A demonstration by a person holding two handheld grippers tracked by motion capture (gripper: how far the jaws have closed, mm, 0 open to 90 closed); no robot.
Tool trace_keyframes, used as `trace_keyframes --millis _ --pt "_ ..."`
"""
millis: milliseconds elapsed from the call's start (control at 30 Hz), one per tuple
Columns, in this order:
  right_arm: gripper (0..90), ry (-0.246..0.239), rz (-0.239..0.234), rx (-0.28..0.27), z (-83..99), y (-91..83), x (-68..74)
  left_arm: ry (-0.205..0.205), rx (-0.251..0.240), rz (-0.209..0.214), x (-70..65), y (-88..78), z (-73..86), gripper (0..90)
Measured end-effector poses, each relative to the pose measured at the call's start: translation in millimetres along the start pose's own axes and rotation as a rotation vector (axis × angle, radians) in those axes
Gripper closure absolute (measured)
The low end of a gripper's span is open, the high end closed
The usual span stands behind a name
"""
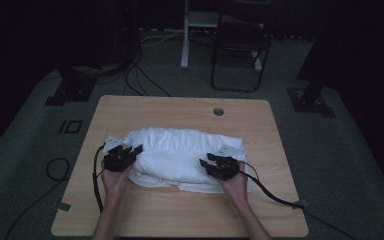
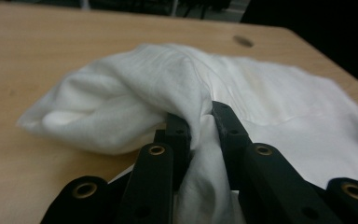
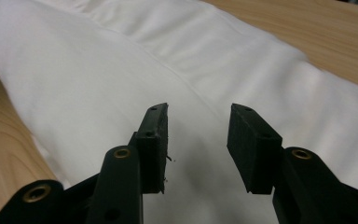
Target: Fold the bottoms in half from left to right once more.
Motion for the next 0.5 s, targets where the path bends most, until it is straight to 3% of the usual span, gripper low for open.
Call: trace_keyframes --millis 133,167,200,267,433,500 --pt "57.8 -0.02 -0.016 0.022 -3.1 13.4 9.1 0.031 -0.015 0.019 -8.4 -3.7 -10.0 79.5" --pt "58.2 -0.024 -0.02 0.035 -2.4 20.8 12.0 0.048 -0.022 0.025 -12.7 -5.1 -15.6 79.5" --pt "60.0 0.002 -0.037 0.07 5.2 36.7 15.2 0.067 -0.028 0.038 -18.3 -6.3 -21.7 79.6" --pt "60.4 -0.004 -0.029 0.092 12.2 44.8 17.3 0.08 -0.029 0.046 -21.8 -6.4 -24.5 79.7" --pt "61.9 -0.034 -0.005 0.095 19.1 54.7 21.6 0.159 -0.042 0.076 -45.9 -4.8 -39.2 79.8" --pt "63.1 -0.086 0.032 0.129 17.2 56.6 26.7 0.181 -0.053 0.095 -56.5 -4.1 -45.4 79.8"
Point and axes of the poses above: each handheld gripper's, and its own axes: y roughly forward along the jaws, z roughly out of its underside, x roughly to its left, the point moved 4 cm from there along y, roughly forward along the jaws, and after that the axes turned 1 degree about -y, right-handed, at the moved point
